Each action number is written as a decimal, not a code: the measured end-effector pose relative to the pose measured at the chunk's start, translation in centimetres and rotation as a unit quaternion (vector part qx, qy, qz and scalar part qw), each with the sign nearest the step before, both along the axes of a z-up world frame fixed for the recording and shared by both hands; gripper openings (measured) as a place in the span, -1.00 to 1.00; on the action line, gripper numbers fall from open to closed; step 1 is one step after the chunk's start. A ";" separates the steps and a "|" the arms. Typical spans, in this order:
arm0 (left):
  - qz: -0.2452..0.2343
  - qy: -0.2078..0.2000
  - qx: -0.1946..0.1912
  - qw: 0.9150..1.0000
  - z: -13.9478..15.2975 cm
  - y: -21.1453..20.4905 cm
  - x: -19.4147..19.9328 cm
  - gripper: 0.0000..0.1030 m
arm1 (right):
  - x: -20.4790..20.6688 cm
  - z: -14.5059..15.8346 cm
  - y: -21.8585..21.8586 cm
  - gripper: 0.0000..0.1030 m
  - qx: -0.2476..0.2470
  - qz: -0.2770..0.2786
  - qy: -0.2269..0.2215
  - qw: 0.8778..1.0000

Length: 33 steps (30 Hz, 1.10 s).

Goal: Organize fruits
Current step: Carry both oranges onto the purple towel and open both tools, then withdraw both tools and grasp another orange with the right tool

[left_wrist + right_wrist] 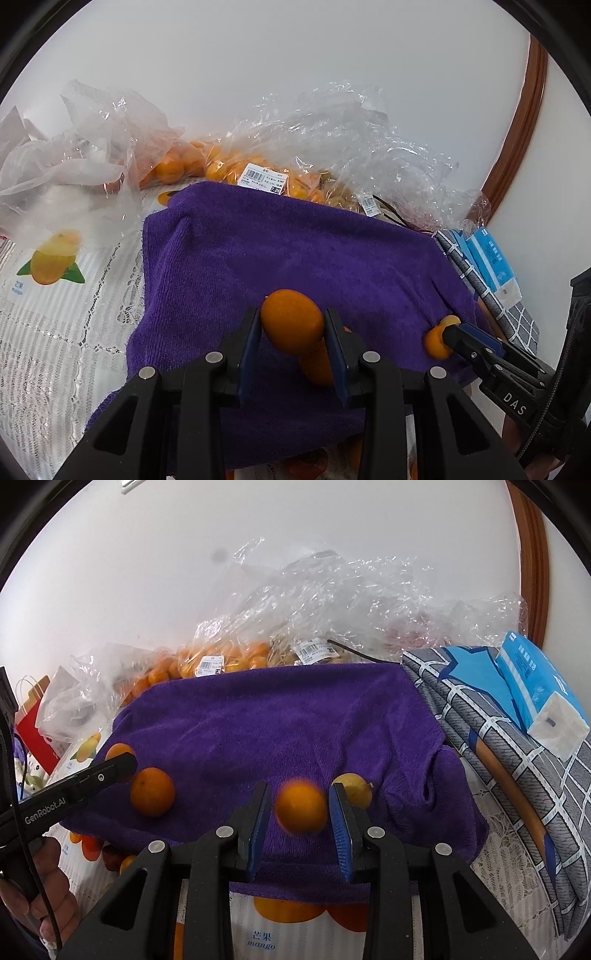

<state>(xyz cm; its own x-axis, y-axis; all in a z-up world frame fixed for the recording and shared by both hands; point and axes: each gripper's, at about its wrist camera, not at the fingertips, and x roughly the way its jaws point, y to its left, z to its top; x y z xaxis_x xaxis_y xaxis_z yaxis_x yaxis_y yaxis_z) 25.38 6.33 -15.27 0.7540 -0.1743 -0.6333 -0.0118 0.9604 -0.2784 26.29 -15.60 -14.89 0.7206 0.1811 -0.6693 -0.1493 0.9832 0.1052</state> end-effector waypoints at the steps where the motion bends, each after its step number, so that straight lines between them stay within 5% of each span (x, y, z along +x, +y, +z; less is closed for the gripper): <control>1: -0.001 0.000 0.000 1.000 0.0 0.0 0.0 -0.36 | -0.1 0.0 0.0 -0.36 -0.001 0.001 -0.001 1.000; 18: -0.005 -0.001 0.004 1.000 -0.1 -0.3 0.2 -0.36 | -1.0 0.6 0.7 -0.21 -0.023 0.005 -0.026 0.999; 28: -0.002 -0.044 0.013 0.999 1.0 -0.6 -1.1 -0.14 | -1.5 1.2 0.6 -0.15 -0.030 -0.013 -0.049 0.998; 33: 0.006 -0.071 0.031 0.997 1.5 -1.0 -1.8 -0.15 | -1.9 1.6 -0.1 -0.15 0.005 -0.022 -0.063 0.998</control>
